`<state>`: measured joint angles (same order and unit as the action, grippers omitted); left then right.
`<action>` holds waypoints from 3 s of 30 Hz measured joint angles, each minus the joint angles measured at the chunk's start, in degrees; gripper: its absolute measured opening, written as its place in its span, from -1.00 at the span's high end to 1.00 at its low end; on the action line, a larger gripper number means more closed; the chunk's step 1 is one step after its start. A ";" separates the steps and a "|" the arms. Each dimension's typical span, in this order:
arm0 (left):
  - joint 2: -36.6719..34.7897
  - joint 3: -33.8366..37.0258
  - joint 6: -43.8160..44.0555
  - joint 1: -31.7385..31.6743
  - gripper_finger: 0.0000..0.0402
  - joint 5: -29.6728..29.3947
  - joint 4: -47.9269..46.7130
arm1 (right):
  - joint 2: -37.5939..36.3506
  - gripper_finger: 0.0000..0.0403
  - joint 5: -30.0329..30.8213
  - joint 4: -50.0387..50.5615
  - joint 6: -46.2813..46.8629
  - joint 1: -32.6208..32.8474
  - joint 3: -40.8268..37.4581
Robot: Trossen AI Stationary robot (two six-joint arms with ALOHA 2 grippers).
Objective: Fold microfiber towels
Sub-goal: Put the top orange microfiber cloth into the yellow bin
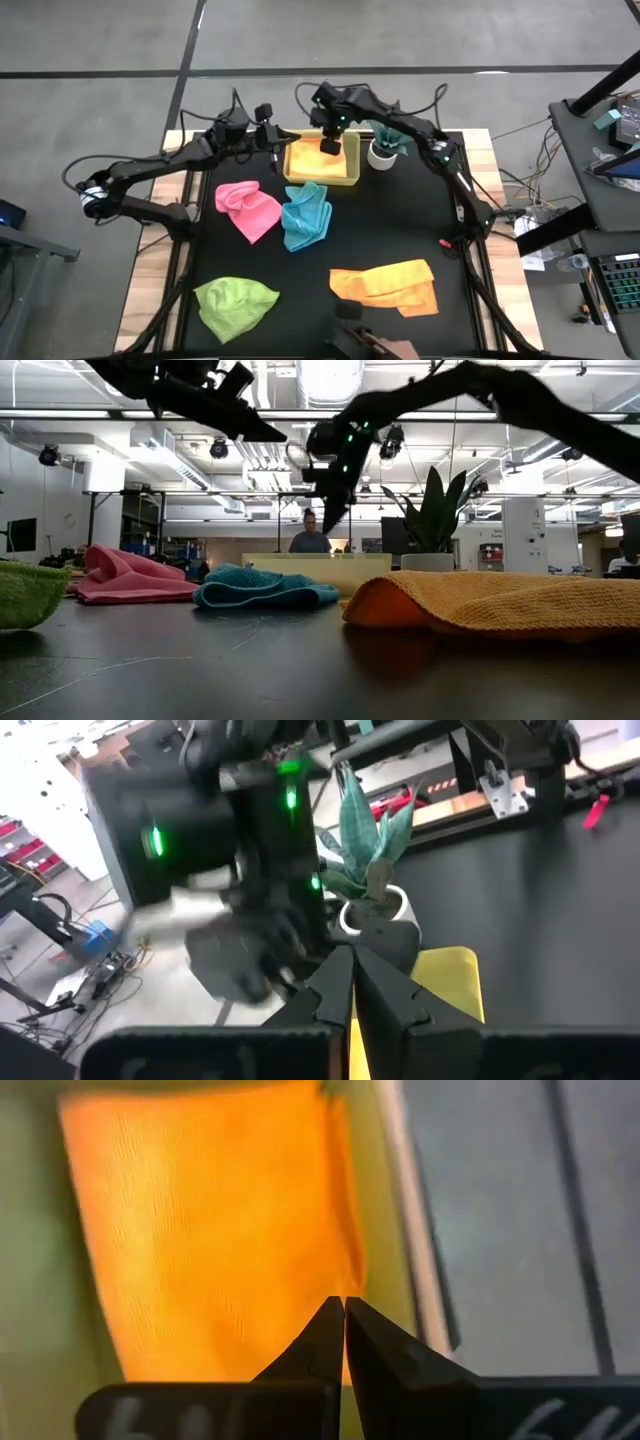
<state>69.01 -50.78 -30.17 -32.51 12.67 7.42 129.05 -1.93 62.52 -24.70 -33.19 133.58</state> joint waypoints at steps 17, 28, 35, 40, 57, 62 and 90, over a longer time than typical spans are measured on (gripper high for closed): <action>0.15 0.61 -0.31 -0.04 1.00 0.04 0.26 | 9.85 0.96 6.08 5.77 -1.64 -0.50 1.13; 0.17 0.61 -0.33 -0.13 1.00 0.05 0.54 | 9.22 0.96 9.28 4.42 -4.14 1.36 1.02; 0.17 0.61 -0.33 -0.13 1.00 0.06 0.61 | 8.69 0.96 12.64 1.91 -5.35 0.59 1.00; 0.17 0.61 -0.51 -0.13 1.00 0.06 0.61 | 7.30 0.96 12.57 1.95 -5.45 0.59 1.00; 0.20 1.70 -2.01 -0.15 1.00 0.06 0.66 | 8.66 0.96 1.23 3.41 -4.43 -0.06 -1.14; 0.20 1.70 -2.01 -0.15 1.00 0.06 0.66 | 8.26 0.96 9.26 -0.16 -3.60 -0.07 -1.18; 0.20 1.70 -3.15 -0.15 1.00 -0.09 0.61 | 4.83 0.96 8.19 1.60 -0.37 0.15 -2.82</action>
<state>69.21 -49.08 -33.32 -32.67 12.58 8.03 133.88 6.26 64.12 -25.06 -33.04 130.76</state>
